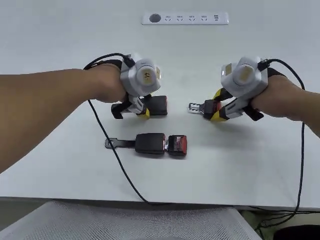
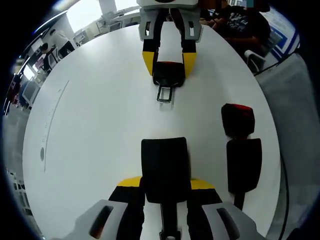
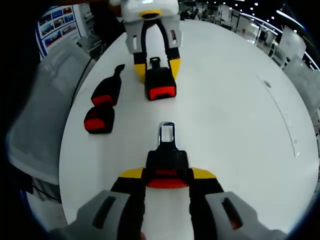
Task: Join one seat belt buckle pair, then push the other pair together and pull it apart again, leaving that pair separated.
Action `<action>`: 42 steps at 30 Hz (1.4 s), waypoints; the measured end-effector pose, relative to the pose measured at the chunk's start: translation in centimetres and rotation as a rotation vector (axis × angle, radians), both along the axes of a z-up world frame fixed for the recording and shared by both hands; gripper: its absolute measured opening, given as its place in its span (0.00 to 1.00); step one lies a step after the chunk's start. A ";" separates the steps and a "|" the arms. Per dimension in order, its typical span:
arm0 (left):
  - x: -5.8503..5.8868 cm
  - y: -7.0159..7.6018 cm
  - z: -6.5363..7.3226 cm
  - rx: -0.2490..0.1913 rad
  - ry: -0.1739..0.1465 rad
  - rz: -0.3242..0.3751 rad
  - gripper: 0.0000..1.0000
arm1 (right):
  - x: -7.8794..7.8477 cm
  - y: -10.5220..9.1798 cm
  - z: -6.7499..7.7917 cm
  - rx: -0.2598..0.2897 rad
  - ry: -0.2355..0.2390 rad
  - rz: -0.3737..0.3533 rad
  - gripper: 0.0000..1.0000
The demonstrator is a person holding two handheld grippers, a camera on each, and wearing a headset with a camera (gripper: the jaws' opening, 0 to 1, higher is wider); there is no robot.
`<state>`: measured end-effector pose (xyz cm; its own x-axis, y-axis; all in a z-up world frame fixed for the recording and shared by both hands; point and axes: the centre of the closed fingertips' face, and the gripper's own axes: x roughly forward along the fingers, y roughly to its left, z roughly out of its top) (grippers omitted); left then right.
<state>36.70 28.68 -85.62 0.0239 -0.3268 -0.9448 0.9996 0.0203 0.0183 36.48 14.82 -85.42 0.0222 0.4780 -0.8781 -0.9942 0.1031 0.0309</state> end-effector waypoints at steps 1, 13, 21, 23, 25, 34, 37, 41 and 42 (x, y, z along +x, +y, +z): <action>0.0 0.0 0.0 -0.001 -0.001 -0.001 0.32 | 0.1 0.3 0.0 0.000 0.000 -0.001 0.33; -0.2 -0.1 0.1 -0.007 -0.003 -0.009 0.32 | 0.2 4.0 -0.1 -0.029 -0.004 0.061 0.33; -0.1 -0.1 0.0 -0.007 -0.001 -0.010 0.32 | 0.1 4.7 0.1 -0.056 -0.026 0.097 0.33; 0.1 -0.1 -0.1 -0.003 -0.001 -0.012 0.32 | 0.1 4.7 0.2 -0.060 -0.039 0.103 0.33; 0.1 -0.1 -0.1 0.000 -0.001 -0.012 0.32 | 0.2 4.7 0.3 -0.064 -0.051 0.107 0.33; 0.2 -0.1 0.0 -0.008 -0.006 -0.015 0.32 | 0.3 5.8 0.4 -0.023 -0.048 0.111 0.33; 0.1 -0.1 0.0 -0.019 -0.012 -0.021 0.32 | 0.3 5.7 0.4 0.004 -0.036 0.101 0.33; 0.1 -0.2 0.0 -0.015 -0.007 -0.026 0.32 | 0.4 6.0 0.4 0.010 -0.024 0.097 0.32; 0.1 -0.3 0.0 -0.007 -0.003 -0.027 0.32 | 0.4 6.1 0.4 0.009 -0.025 0.099 0.32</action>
<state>36.85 28.39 -85.65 0.0182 -0.3342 -0.9423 0.9997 -0.0068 0.0217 36.84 20.95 -85.04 -0.0035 0.4867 -0.8736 -1.0000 0.0042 0.0063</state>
